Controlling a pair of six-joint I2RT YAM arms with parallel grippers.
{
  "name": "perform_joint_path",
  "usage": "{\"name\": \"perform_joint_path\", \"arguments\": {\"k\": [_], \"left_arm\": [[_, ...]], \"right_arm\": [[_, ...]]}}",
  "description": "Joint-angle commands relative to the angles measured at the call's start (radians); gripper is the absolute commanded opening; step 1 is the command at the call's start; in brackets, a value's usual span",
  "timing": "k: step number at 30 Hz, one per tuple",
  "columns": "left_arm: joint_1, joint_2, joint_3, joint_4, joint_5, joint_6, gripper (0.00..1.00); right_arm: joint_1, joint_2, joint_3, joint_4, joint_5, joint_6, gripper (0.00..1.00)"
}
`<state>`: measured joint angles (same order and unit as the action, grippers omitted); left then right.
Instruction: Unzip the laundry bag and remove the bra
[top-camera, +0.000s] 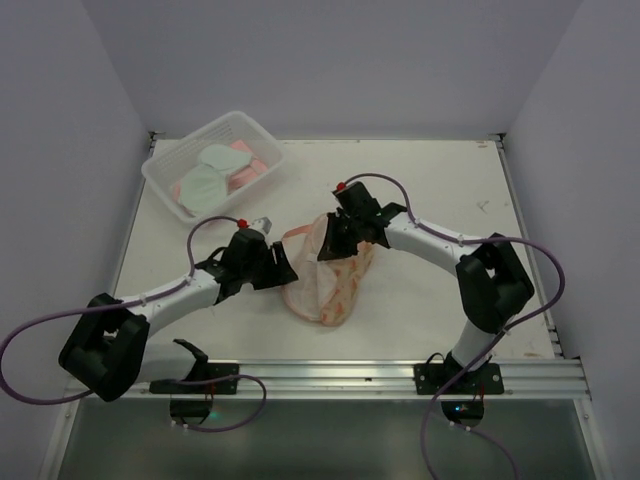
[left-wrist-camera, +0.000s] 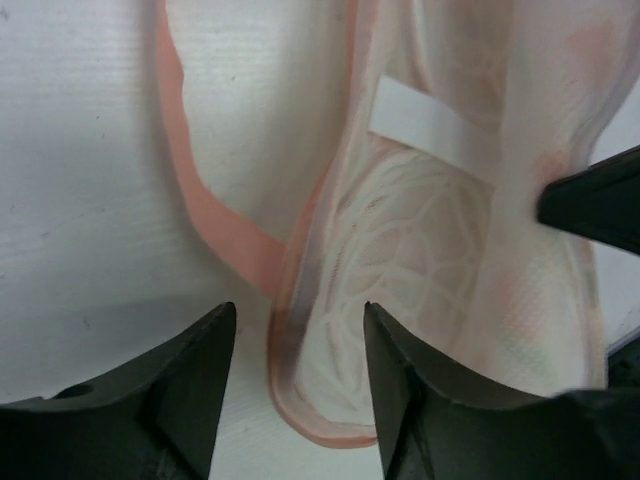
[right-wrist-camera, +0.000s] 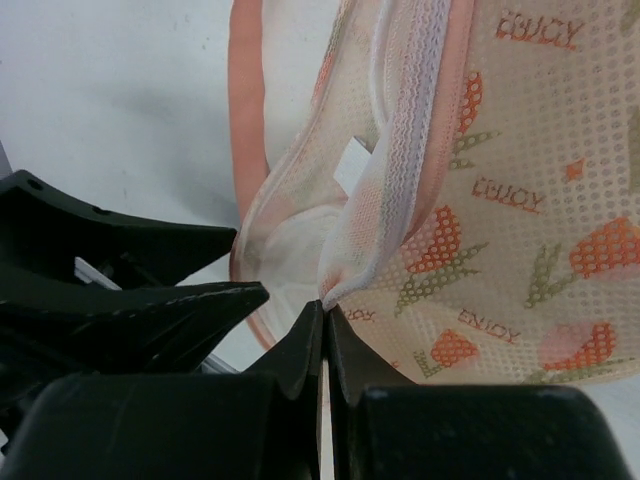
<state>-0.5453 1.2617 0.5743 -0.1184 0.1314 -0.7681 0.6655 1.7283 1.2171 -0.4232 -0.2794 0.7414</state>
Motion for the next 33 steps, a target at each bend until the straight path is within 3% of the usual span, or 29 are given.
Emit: {"name": "perform_joint_path", "arguments": {"k": [1,3,4,7,20,24,25,30,33], "left_arm": [[0.005,0.037,-0.037,0.098,0.025,0.004,0.55],[0.004,0.050,-0.050,0.152,0.033,0.009,0.46],[0.004,0.065,-0.050,0.164,0.051,0.010,0.35],[-0.005,0.080,-0.045,0.206,0.088,0.012,0.23],[-0.047,0.123,-0.073,0.319,0.180,-0.033,0.24],[-0.047,0.119,-0.090,0.321,0.186,-0.037,0.28],[-0.045,0.117,-0.097,0.322,0.188,-0.037,0.33],[-0.047,0.087,-0.117,0.300,0.174,-0.039,0.47],[-0.044,0.041,-0.117,0.249,0.131,-0.030,0.58]], "right_arm": [[0.005,0.010,0.042,0.084,-0.049,0.039,0.00],[0.003,0.007,0.038,0.093,-0.047,0.046,0.00],[0.005,0.004,0.036,0.100,-0.046,0.049,0.00],[0.006,-0.012,0.036,0.124,-0.047,0.068,0.00],[0.023,0.089,0.015,0.238,-0.006,0.202,0.00],[0.025,0.132,0.001,0.254,0.020,0.253,0.02],[0.025,0.139,0.001,0.267,0.017,0.257,0.04],[0.025,0.159,-0.007,0.311,-0.036,0.263,0.41],[0.026,0.137,0.005,0.311,-0.057,0.233,0.57]]}}
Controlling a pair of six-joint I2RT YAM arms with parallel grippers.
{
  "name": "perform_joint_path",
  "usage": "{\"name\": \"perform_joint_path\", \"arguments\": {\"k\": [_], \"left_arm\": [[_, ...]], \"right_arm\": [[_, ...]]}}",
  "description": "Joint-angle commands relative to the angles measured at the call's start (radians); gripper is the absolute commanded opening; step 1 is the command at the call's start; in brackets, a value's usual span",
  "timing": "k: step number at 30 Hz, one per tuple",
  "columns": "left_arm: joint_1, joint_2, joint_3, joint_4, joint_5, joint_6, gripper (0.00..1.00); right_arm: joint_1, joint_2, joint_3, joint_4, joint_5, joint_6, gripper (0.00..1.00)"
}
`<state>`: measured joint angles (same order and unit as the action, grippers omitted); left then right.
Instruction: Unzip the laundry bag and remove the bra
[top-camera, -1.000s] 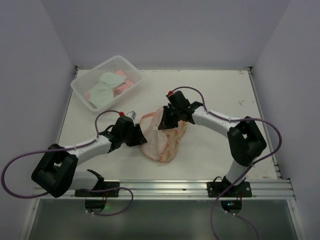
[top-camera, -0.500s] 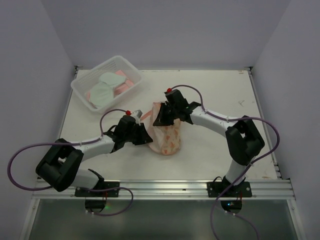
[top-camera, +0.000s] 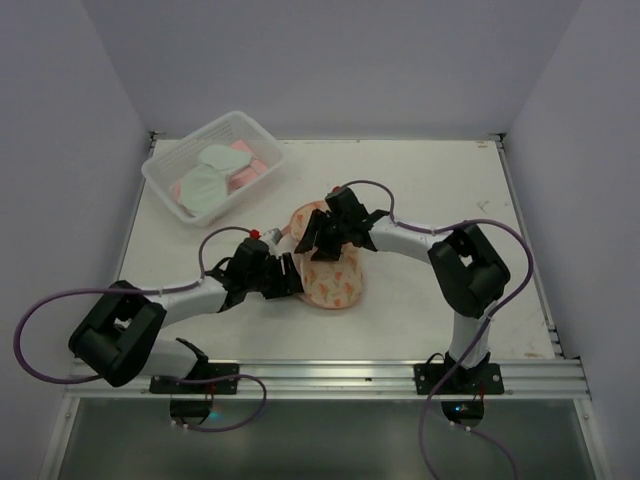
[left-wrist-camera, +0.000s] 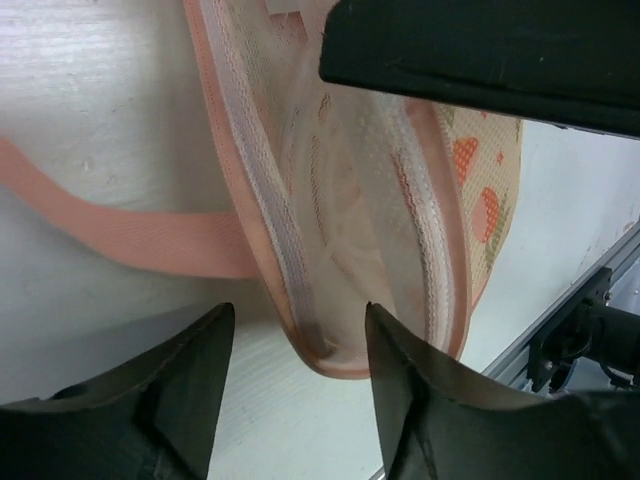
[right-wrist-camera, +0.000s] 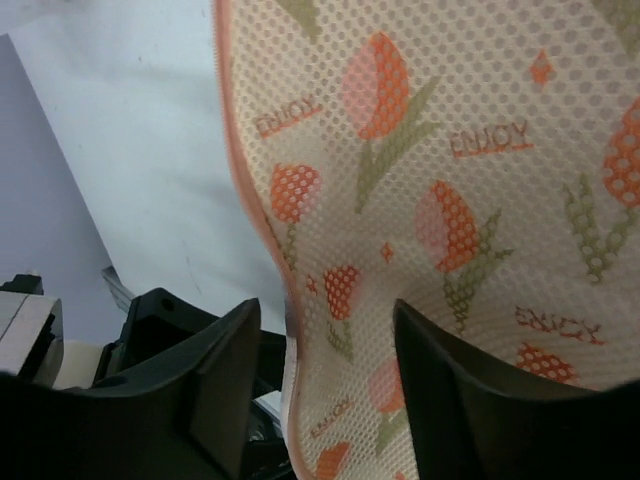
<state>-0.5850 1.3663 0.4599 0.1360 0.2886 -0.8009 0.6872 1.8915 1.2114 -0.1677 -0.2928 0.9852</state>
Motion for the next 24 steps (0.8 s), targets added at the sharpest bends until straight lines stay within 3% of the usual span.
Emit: {"name": "perform_joint_path", "arguments": {"k": [1,7,9,18,21,24], "left_arm": [[0.000,-0.081,-0.003,-0.039,-0.037,0.011,0.60],[0.056,-0.249,-0.007,-0.243,-0.121,0.023,0.84],[0.071,-0.318,-0.007,-0.300,-0.143,0.025,0.90],[0.109,-0.532,0.037,-0.547,-0.284,0.026,0.93],[0.113,-0.553,0.117,-0.611,-0.383,0.052,0.94],[0.113,-0.567,0.244,-0.700,-0.498,0.092,1.00]], "right_arm": [[0.003,-0.047,0.016,0.051,-0.045,-0.032,0.60],[0.003,-0.144,0.043,-0.013,-0.006,-0.105,0.75],[0.003,-0.172,0.051,-0.019,-0.011,-0.114,0.75],[0.003,-0.253,0.065,-0.072,0.017,-0.198,0.75],[0.003,-0.304,0.022,-0.066,0.061,-0.210,0.74],[0.000,-0.432,-0.022,-0.097,0.205,-0.266,0.76]]}}
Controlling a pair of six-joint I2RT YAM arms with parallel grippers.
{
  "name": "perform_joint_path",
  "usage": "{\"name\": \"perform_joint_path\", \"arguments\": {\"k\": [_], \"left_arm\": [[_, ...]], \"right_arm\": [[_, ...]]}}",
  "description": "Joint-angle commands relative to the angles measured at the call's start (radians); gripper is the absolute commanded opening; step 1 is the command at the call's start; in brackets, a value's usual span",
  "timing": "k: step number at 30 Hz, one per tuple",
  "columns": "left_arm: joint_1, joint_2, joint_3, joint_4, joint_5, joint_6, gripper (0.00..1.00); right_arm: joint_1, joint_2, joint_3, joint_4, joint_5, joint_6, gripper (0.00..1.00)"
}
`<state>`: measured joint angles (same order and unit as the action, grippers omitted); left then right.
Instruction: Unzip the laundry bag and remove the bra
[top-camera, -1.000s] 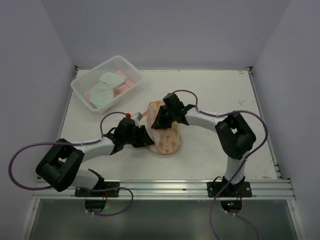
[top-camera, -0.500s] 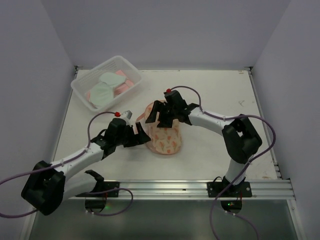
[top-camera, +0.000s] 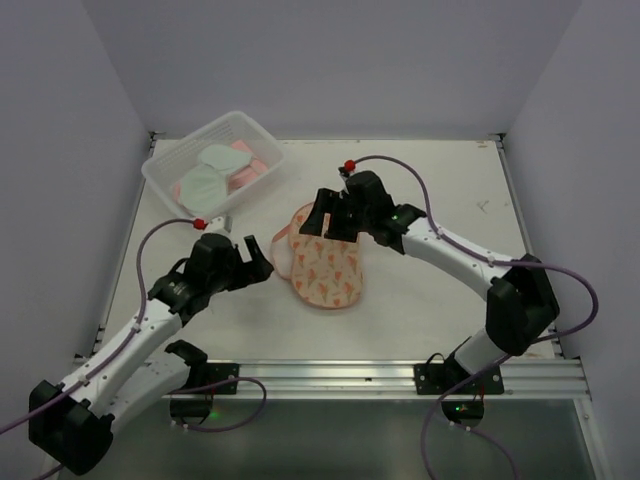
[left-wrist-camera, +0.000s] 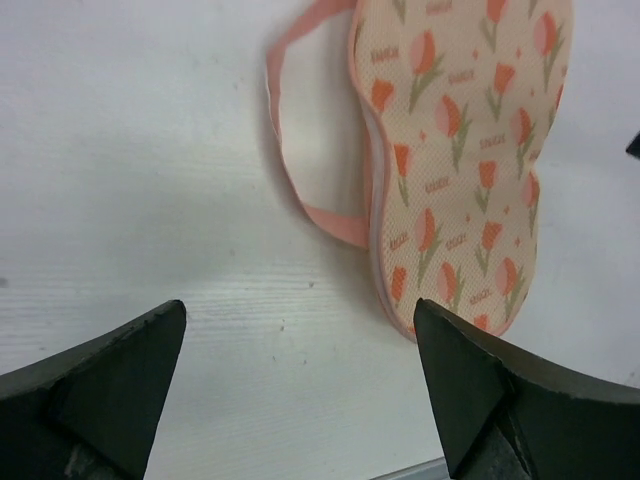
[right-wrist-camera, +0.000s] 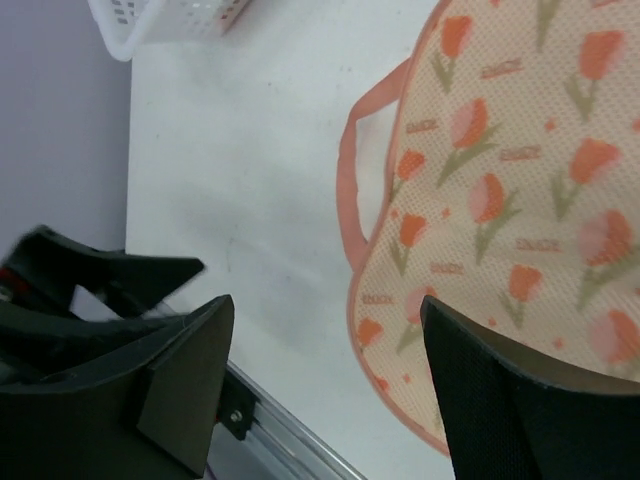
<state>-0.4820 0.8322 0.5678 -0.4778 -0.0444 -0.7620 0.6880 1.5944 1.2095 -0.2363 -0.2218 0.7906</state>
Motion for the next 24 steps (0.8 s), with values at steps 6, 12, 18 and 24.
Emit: {"name": "perform_joint_path", "arguments": {"k": [6,12,18,24], "left_arm": [[0.011,-0.073,0.383,-0.169,-0.354,0.176,1.00],[0.010,-0.102,0.605,-0.209,-0.555,0.335,1.00],[0.011,-0.149,0.750,-0.193,-0.664,0.532,1.00],[0.008,-0.243,0.807,-0.128,-0.750,0.699,1.00]], "right_arm": [[-0.022,-0.414,-0.028,-0.187,0.517,-0.221,0.99],[-0.027,-0.727,-0.024,-0.227,0.835,-0.387,0.99],[-0.027,-0.980,-0.007,-0.205,0.992,-0.585,0.99],[-0.027,-1.149,0.010,-0.204,0.990,-0.721,0.99]]}}
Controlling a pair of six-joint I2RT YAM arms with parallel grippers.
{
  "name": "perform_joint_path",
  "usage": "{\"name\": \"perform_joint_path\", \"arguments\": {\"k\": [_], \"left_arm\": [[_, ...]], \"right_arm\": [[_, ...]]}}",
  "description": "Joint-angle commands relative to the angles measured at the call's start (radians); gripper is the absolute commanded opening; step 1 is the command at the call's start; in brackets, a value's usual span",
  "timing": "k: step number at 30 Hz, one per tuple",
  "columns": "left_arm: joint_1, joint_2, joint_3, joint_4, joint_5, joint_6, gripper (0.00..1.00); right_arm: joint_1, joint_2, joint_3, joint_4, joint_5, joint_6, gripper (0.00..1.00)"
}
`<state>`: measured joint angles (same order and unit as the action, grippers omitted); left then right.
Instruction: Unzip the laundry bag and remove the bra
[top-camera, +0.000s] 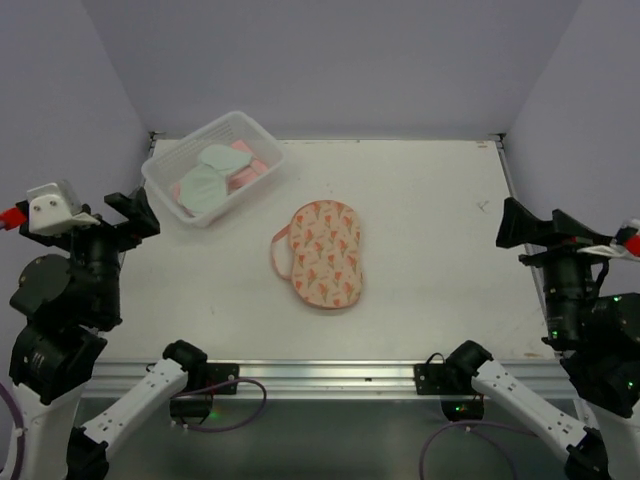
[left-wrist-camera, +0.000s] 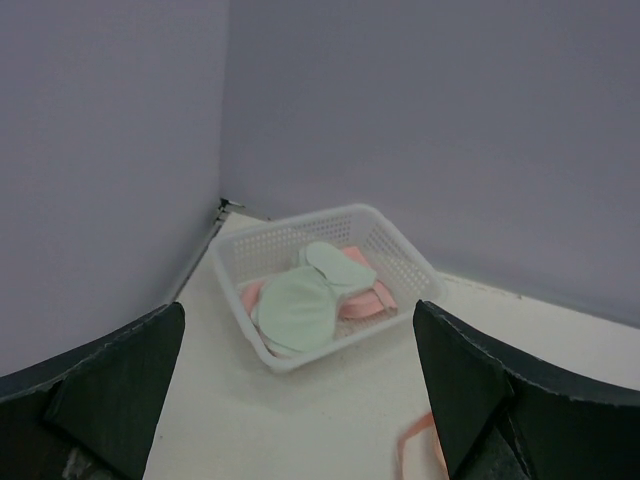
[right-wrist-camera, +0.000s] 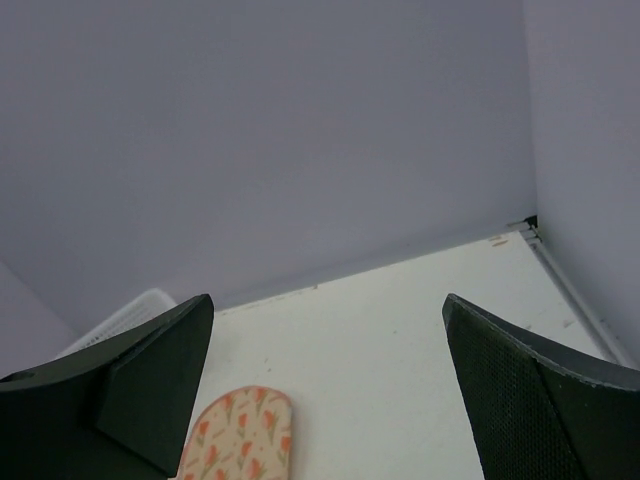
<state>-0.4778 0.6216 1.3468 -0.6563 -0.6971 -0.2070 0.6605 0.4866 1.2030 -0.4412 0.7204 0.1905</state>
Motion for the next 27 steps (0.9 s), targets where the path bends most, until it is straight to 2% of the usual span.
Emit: {"name": "perform_joint_path", "arguments": {"k": [1,8,27], "left_arm": [[0.004,-0.045,0.028,0.058,-0.102,0.159,1.00],[-0.001,-0.124,0.011,0.092,-0.127,0.184,1.00],[-0.001,-0.149,-0.047,0.119,-0.157,0.155,1.00]], "right_arm": [[0.001,-0.057,0.017,0.005,0.044,-0.134,0.99],[-0.001,-0.132,0.003,0.033,0.042,-0.180,0.99],[-0.001,-0.126,-0.003,0.068,0.014,-0.183,0.99]]}}
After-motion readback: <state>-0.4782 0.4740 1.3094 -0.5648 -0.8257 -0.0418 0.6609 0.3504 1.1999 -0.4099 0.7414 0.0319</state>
